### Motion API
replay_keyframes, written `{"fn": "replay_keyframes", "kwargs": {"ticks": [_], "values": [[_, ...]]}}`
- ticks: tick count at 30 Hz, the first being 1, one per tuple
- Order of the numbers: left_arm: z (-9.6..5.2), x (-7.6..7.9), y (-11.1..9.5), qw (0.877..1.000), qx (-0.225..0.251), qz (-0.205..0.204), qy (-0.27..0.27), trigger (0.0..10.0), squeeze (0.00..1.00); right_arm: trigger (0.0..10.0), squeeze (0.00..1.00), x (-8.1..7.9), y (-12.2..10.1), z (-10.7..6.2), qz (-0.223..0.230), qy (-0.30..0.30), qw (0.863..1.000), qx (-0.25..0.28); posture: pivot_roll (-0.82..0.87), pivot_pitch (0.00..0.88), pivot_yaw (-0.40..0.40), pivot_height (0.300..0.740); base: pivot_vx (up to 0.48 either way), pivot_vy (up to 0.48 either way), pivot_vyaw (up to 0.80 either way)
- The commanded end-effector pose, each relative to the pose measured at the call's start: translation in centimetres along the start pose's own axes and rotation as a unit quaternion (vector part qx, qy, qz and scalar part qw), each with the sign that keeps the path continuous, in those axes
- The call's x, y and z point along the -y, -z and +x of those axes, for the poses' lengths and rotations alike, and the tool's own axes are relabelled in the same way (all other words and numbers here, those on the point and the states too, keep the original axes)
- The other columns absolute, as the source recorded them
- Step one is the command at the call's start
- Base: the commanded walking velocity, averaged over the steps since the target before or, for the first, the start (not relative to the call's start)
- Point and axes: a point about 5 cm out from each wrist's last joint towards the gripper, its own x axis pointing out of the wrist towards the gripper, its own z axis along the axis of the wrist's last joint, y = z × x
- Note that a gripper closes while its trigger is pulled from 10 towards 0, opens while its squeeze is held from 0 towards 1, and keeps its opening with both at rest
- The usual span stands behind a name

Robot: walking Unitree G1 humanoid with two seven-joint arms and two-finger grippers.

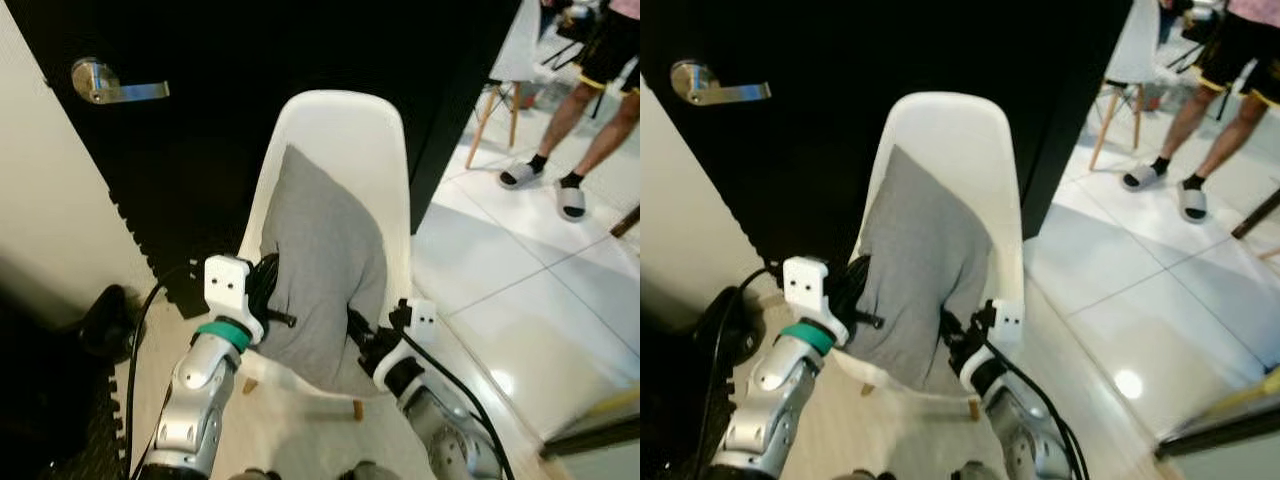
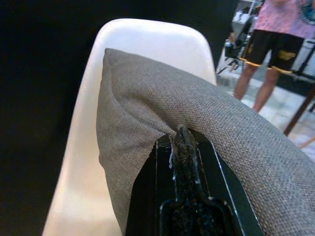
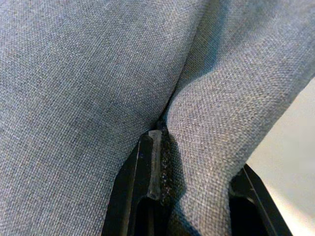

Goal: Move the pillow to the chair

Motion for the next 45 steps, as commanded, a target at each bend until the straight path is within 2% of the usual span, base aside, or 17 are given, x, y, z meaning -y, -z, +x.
{"fn": "replay_keyframes", "kwargs": {"ticks": [1, 12, 45], "values": [[0.07, 1.83, 0.88, 0.999, -0.018, -0.007, 0.039, 10.0, 0.00, 10.0, 0.00, -2.96, -0.27, 1.40, 0.007, -0.065, 0.998, 0.013, -0.01, 0.029, 0.075, 0.740, 0.000, 0.000, 0.00], [0.07, 1.71, 0.82, 0.999, -0.015, -0.007, 0.034, 10.0, 0.00, 10.0, 0.00, -3.07, -0.41, 1.46, 0.012, -0.066, 0.998, 0.020, -0.01, 0.033, 0.072, 0.740, 0.000, 0.000, 0.00], [-0.07, 1.72, 0.87, 0.999, -0.018, -0.005, 0.037, 10.0, 0.00, 10.0, 0.00, -3.30, -0.29, 1.42, 0.012, -0.072, 0.997, 0.017, 0.00, 0.041, 0.077, 0.640, 0.000, 0.000, 0.00]]}}
